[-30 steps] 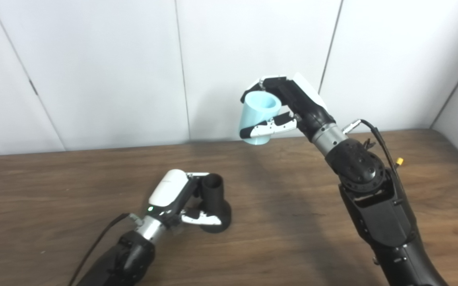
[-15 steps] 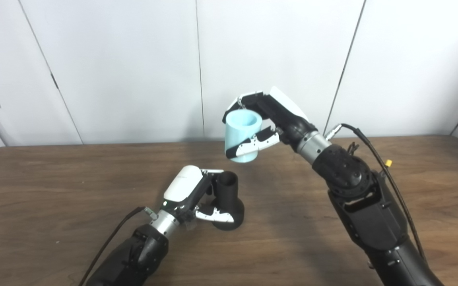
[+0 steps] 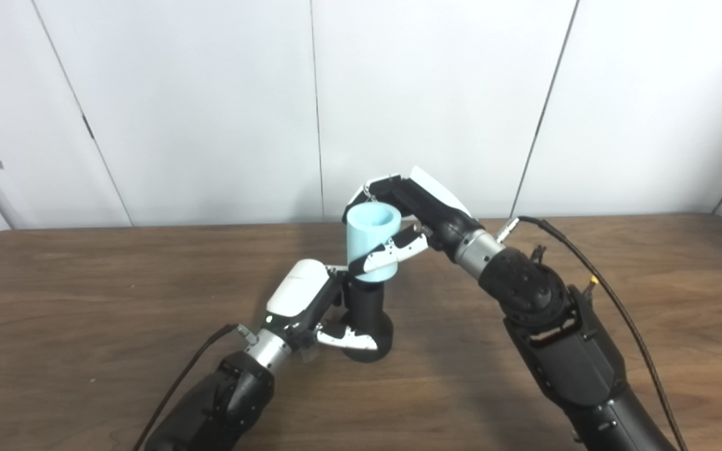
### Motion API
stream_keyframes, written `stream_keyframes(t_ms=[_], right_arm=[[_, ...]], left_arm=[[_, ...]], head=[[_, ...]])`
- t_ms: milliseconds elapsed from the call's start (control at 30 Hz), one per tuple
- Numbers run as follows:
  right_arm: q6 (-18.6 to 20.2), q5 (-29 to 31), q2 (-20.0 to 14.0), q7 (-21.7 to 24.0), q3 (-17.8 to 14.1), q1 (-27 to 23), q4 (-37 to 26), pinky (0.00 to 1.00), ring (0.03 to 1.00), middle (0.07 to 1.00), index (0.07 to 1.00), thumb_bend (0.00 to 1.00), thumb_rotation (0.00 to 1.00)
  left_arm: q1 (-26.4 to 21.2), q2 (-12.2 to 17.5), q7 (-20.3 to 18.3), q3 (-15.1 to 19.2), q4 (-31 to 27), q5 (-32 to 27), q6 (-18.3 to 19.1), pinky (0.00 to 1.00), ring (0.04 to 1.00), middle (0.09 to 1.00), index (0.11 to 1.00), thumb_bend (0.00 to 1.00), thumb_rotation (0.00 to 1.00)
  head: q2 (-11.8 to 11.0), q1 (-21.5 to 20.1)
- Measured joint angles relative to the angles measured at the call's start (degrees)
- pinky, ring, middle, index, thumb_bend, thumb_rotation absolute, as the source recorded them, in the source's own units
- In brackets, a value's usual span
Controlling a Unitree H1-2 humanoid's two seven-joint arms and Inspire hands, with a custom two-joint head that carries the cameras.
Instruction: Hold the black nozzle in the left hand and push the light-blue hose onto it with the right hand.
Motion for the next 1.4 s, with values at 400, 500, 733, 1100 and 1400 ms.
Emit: stream_keyframes(t_ms=[400,500,733,1100,1400], right_arm=[[-2.26,-1.20,-0.01,-0.23,0.13,0.50,0.42,0.34,0.426,0.476,0.506,0.52,0.00],[-1.13,-1.59,-0.01,-0.24,0.39,0.84,-0.34,0.34,0.426,0.473,0.500,0.52,0.00],[-0.27,-2.45,-0.08,-0.28,0.88,1.25,-1.41,0.33,0.419,0.471,0.515,0.52,0.00],[-0.21,-2.01,-2.37,1.81,1.36,2.58,-4.81,0.33,0.411,0.477,0.523,0.52,0.00],[-0.19,-0.13,-3.70,4.40,1.28,3.14,-6.43,0.33,0.417,0.475,0.509,0.52,0.00]], left_arm=[[0.01,-0.71,-0.26,0.00,-0.03,0.02,-0.01,0.31,0.376,0.464,0.513,0.50,0.00],[0.04,-0.75,-0.39,0.00,-0.08,-0.03,-0.01,0.31,0.379,0.464,0.513,0.50,0.00],[0.05,-0.80,-0.50,0.00,-0.14,0.07,-0.02,0.32,0.386,0.477,0.508,0.50,0.00],[0.86,-1.35,-1.58,0.31,-1.61,1.02,0.01,0.32,0.385,0.472,0.509,0.50,0.00],[1.15,-1.72,-2.51,1.33,-1.75,1.12,0.05,0.33,0.393,0.477,0.506,0.50,0.00]], head=[[0.97,0.61],[1.14,0.70],[1.76,0.88],[2.90,0.88],[3.16,0.88]])
